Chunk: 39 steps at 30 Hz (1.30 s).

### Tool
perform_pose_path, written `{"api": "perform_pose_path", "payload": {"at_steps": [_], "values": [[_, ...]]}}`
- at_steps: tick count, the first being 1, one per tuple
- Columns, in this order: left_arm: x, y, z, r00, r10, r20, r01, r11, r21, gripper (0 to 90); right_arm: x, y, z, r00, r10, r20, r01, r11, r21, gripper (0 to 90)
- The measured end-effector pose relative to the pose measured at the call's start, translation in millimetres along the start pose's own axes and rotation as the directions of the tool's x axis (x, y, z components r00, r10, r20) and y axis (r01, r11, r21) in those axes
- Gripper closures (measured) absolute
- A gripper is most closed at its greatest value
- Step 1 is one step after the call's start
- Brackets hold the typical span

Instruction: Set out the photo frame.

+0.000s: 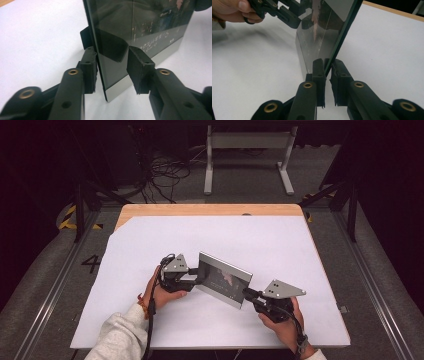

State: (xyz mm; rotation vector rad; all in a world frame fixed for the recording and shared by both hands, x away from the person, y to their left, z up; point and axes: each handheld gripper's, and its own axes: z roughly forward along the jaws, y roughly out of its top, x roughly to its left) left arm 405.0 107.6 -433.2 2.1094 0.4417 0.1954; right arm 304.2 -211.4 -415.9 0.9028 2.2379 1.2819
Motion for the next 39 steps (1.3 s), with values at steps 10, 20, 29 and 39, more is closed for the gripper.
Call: {"api": "perform_pose_path", "payload": {"at_steps": [10, 20, 29, 39], "values": [[-7.5, -3.2, -5.9, 0.9991, -0.001, -0.042, 0.002, 0.9996, 0.027, 68.3, -7.6, 1.6, 5.4, 0.9998, 0.006, 0.021, -0.006, 1.0, -0.011, 81.6], [-13.3, -8.9, -8.3, 0.9971, 0.001, -0.077, 0.003, 0.9986, 0.052, 72.8, -13.1, 3.8, 11.0, 0.9993, -0.016, 0.034, 0.016, 1.0, -0.013, 80.0], [-20.9, -16.7, -12.0, 0.9952, -0.004, -0.098, 0.012, 0.9965, 0.083, 74.4, -17.7, 6.2, 17.4, 0.9994, -0.011, 0.033, 0.011, 1.0, -0.009, 78.6], [-24.0, -20.9, -11.2, 0.9953, -0.002, -0.096, 0.011, 0.9959, 0.09, 70.7, -18.7, 5.4, 24.9, 0.9996, -0.001, 0.03, 0.001, 1.0, -0.001, 75.6]]}}
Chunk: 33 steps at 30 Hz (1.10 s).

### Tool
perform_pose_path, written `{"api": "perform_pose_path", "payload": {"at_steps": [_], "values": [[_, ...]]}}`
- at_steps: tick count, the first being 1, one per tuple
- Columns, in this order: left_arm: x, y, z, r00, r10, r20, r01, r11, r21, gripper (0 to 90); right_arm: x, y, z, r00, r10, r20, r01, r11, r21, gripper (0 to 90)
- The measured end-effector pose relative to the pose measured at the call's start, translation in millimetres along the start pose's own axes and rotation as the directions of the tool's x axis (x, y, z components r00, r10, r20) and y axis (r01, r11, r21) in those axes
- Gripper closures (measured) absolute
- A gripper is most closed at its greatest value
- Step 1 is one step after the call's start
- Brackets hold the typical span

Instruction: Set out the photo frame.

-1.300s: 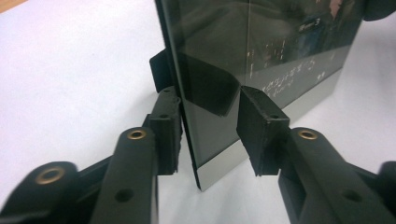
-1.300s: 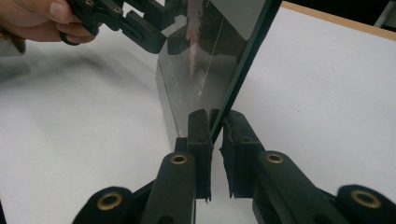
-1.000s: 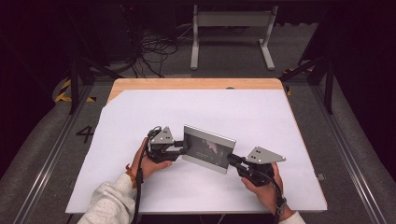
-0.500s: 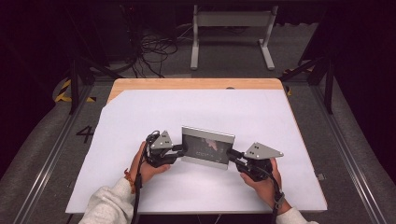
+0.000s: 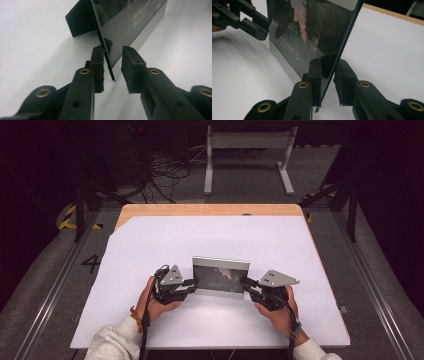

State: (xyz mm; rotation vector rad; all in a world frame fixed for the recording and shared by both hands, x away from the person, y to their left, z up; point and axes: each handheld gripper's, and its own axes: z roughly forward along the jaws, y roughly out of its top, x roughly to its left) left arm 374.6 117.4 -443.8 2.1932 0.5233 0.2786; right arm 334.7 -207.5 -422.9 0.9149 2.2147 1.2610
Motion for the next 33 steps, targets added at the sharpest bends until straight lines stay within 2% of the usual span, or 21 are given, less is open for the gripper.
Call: {"api": "perform_pose_path", "payload": {"at_steps": [6, 7, 10, 14, 18, 26, 33], "values": [[-0.1, -1.4, 5.4, 0.9999, 0.011, -0.001, -0.011, 0.9998, 0.018, 70.3, -0.2, -1.4, 1.8, 0.9999, -0.008, -0.008, 0.009, 1.0, 0.028, 75.3], [-0.7, -1.6, 6.9, 0.9999, 0.012, -0.002, -0.012, 0.9996, 0.024, 70.9, 2.0, -4.4, 4.7, 0.9993, -0.037, -0.002, 0.037, 0.997, 0.062, 75.0], [-0.7, -1.8, 8.2, 0.9999, 0.011, -0.005, -0.011, 0.9995, 0.029, 71.3, 4.1, -7.0, 7.1, 0.9984, -0.056, 0.004, 0.055, 0.995, 0.081, 74.7], [0.0, -2.4, 9.2, 1.0, -0.003, -0.003, 0.003, 0.9997, 0.025, 74.8, 3.1, -7.8, 9.0, 0.9987, -0.05, -0.005, 0.051, 0.993, 0.102, 74.6], [-2.7, -1.6, 9.0, 0.9998, 0.015, -0.016, -0.015, 0.9993, 0.035, 75.1, 4.6, -12.4, 13.7, 0.9986, -0.054, 0.0, 0.053, 0.991, 0.126, 73.1], [-5.2, -1.9, 12.7, 0.9995, 0.024, -0.02, -0.023, 0.9985, 0.049, 73.9, 1.2, -13.4, 17.8, 0.9996, -0.029, 0.003, 0.029, 0.993, 0.118, 71.8], [-4.6, -2.0, 13.6, 0.9994, 0.032, -0.017, -0.031, 0.998, 0.055, 73.5, 1.8, -15.2, 20.3, 0.9993, -0.036, 0.005, 0.035, 0.991, 0.128, 70.9]]}}
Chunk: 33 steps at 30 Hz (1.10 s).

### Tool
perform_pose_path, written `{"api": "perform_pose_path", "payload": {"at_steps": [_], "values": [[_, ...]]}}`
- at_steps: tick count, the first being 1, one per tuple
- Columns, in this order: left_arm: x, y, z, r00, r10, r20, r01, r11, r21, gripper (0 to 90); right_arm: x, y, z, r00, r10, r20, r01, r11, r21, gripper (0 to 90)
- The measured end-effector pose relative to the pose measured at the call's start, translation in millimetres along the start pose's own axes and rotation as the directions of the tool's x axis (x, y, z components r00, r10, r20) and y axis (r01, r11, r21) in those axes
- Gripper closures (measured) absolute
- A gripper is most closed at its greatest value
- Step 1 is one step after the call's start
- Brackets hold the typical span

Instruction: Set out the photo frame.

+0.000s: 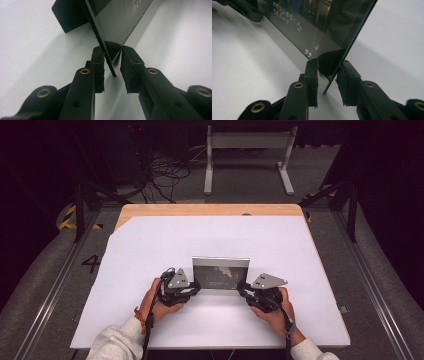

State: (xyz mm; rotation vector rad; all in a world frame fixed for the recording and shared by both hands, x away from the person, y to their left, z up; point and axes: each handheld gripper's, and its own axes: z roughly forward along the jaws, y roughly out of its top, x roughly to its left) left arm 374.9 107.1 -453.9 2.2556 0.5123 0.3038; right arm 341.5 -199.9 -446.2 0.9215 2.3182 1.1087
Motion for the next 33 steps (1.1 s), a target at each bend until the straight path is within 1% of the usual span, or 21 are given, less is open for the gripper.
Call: {"api": "perform_pose_path", "payload": {"at_steps": [6, 10, 17, 27, 33], "values": [[-0.9, 0.0, 0.4, 1.0, -0.004, -0.004, 0.004, 1.0, 0.0, 73.6, -0.1, 0.6, 1.9, 1.0, 0.002, 0.009, -0.002, 1.0, 0.001, 70.1], [-0.7, 0.2, 0.9, 1.0, 0.001, -0.009, -0.001, 1.0, 0.003, 73.5, -0.8, 0.9, 3.6, 0.9999, 0.003, 0.014, -0.003, 1.0, -0.002, 69.6], [-1.0, 0.7, 1.6, 0.9998, 0.007, -0.016, -0.007, 0.9999, 0.008, 73.1, -1.1, 0.9, 4.0, 0.9999, 0.005, 0.014, -0.005, 1.0, -0.002, 69.6], [-0.8, 0.5, 2.1, 0.9999, 0.007, -0.013, -0.007, 0.9999, 0.008, 72.8, -1.9, 0.9, 3.9, 0.9999, 0.006, 0.008, -0.006, 1.0, 0.007, 70.0], [-0.5, 0.1, 0.6, 0.9997, 0.009, -0.024, -0.009, 0.9999, 0.011, 71.7, -2.7, 0.6, 1.8, 1.0, 0.006, 0.004, -0.006, 1.0, 0.013, 69.9]]}}
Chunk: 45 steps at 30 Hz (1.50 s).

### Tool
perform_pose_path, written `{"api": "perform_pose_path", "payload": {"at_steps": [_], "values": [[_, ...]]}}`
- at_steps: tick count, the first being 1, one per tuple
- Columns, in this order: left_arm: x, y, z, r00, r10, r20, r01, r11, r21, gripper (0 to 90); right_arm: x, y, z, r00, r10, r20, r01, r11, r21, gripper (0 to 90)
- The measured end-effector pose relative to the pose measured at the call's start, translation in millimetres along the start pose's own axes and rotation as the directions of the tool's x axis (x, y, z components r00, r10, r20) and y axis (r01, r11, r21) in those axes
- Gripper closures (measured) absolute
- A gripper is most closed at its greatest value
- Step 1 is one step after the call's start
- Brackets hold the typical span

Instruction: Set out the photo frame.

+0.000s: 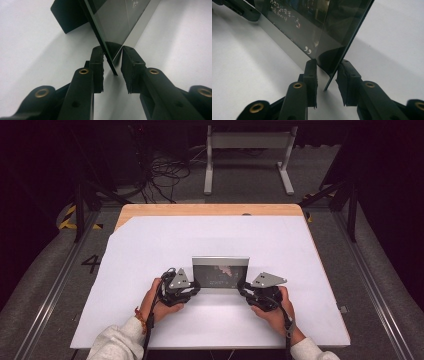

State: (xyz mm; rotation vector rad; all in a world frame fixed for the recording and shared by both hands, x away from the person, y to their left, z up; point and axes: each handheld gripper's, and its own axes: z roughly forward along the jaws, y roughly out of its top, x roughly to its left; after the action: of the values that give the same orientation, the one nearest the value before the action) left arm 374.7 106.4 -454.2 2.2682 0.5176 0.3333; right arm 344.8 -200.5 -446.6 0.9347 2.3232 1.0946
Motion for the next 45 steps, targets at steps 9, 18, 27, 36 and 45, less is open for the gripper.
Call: {"api": "perform_pose_path", "payload": {"at_steps": [9, 18, 27, 36, 45], "values": [[3.4, -2.5, -13.6, 0.9997, -0.013, -0.022, 0.013, 0.9996, -0.027, 68.0, -0.1, 1.6, -9.0, 1.0, -0.008, 0.0, 0.008, 1.0, -0.01, 68.9], [1.4, -5.3, -27.9, 0.9991, -0.011, -0.04, 0.009, 0.9987, -0.049, 63.8, -2.6, 5.2, -23.6, 0.9978, -0.066, 0.008, 0.066, 0.998, -0.022, 67.1], [-2.7, -13.4, -41.1, 0.9974, -0.003, -0.073, 0.0, 0.9987, -0.051, 55.3, -2.6, 1.4, -35.6, 0.9932, -0.113, 0.027, 0.113, 0.993, -0.018, 62.3], [-4.8, -21.6, -50.2, 0.996, 0.004, -0.089, -0.008, 0.999, -0.044, 45.9, -5.1, -5.2, -43.9, 0.9904, -0.133, 0.038, 0.133, 0.991, -0.006, 54.2], [-5.1, -29.8, -55.4, 0.9947, -0.007, -0.102, 0.004, 0.9995, -0.03, 35.2, -10.0, -12.2, -49.2, 0.9901, -0.129, 0.054, 0.129, 0.992, 0.004, 47.0]]}}
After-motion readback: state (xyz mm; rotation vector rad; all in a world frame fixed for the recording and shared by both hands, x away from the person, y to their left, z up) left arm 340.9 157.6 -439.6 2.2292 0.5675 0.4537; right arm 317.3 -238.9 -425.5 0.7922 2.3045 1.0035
